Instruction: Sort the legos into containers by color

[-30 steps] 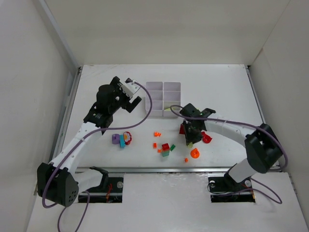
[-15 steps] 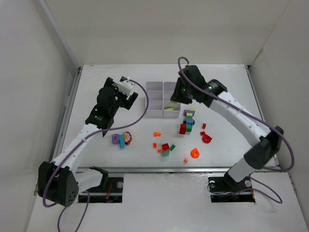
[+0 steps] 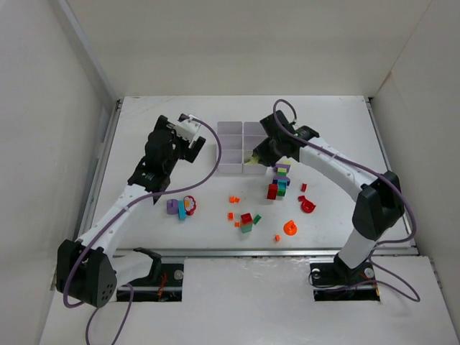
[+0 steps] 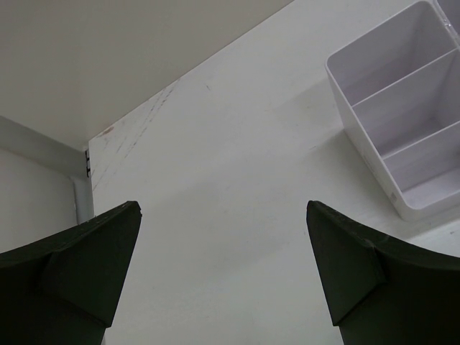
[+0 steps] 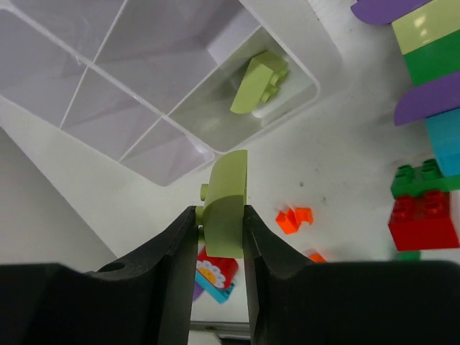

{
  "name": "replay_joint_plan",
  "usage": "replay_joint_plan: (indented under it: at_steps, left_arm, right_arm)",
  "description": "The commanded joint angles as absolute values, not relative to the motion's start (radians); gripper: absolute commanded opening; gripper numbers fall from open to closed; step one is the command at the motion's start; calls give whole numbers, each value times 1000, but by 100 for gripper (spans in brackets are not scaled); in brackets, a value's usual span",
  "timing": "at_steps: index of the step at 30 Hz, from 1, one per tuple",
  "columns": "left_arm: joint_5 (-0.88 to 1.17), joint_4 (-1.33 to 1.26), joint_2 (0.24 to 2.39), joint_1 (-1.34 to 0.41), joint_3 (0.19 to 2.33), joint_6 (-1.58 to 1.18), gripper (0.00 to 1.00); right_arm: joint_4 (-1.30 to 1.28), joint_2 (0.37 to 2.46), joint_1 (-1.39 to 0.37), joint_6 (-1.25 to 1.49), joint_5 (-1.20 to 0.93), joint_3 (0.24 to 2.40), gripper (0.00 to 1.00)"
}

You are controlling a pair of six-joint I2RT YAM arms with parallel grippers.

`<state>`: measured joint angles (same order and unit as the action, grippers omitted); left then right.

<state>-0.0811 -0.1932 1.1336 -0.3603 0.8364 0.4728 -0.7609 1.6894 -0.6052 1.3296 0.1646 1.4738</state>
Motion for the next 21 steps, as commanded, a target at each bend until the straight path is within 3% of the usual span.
replay_joint_plan:
  at_steps: [1,21]
  left_arm:
    - [-89,-245,1100,-374,824,462,100]
    - [-98,-265,1081,-374,796,471,100]
  right_arm:
    - [-692,1733,-604,1466,167,1502,0]
    - [-618,1835,-557,1565,189,1479,3]
